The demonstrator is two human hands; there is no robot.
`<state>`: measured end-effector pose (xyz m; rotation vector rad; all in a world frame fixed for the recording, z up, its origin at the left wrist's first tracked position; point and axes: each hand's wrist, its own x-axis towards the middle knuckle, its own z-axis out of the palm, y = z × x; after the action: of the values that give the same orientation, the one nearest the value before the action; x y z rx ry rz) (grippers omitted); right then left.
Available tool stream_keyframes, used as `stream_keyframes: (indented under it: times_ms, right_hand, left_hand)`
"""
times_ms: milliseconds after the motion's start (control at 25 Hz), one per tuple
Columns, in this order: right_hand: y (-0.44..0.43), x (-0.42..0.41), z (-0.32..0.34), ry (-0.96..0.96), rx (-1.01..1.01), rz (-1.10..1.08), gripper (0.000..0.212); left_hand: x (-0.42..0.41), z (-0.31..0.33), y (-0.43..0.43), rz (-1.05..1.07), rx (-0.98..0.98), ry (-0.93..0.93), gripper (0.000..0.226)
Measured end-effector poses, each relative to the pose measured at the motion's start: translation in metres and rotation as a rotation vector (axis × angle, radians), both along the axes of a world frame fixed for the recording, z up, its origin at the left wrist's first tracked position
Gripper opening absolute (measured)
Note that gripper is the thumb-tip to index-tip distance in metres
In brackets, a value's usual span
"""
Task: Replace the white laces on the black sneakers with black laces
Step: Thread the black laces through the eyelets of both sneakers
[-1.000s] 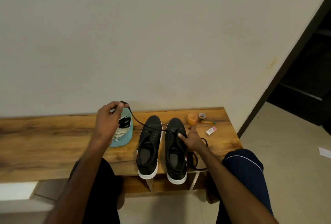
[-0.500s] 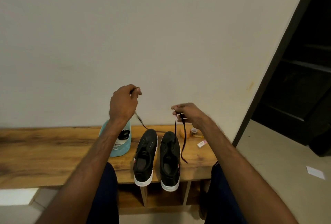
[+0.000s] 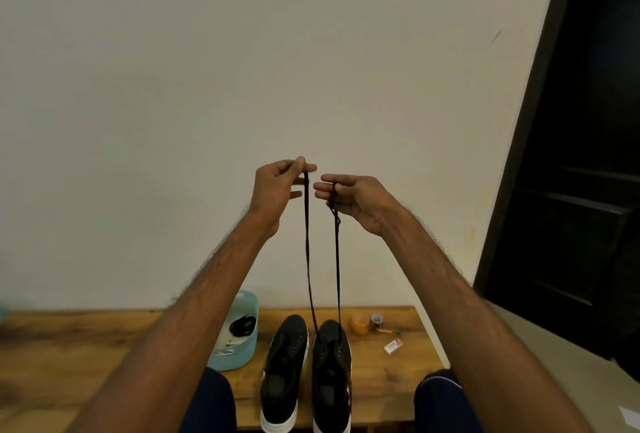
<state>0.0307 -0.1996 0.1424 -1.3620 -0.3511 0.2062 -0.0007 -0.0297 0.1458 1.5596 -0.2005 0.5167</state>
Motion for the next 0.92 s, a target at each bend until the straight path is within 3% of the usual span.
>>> stream_keyframes:
  times_ms: [160,320,560,920]
  right_hand:
    - [-0.003,-0.01,0.024,-0.085,-0.036,-0.038,0.04]
    - [-0.001,-0.021,0.045,-0.224,-0.158,-0.206,0.013]
    - [0.005,-0.026,0.082,-0.42,-0.411,-0.482,0.022]
    - [0.016,-0.019,0.088,-0.554,-0.769,-0.447,0.044]
  left_hand:
    - [-0.007,0.005,-0.004,-0.013,0.061,-0.083,0.015]
    - [-0.013,0.019,-0.008,0.035,0.031,-0.18,0.017]
    - [-0.012,0.046,-0.01,0.027,-0.125,-0.191,0.038]
    - [-0.007,0.071,-0.013,0.011,-0.248,-0.088,0.014]
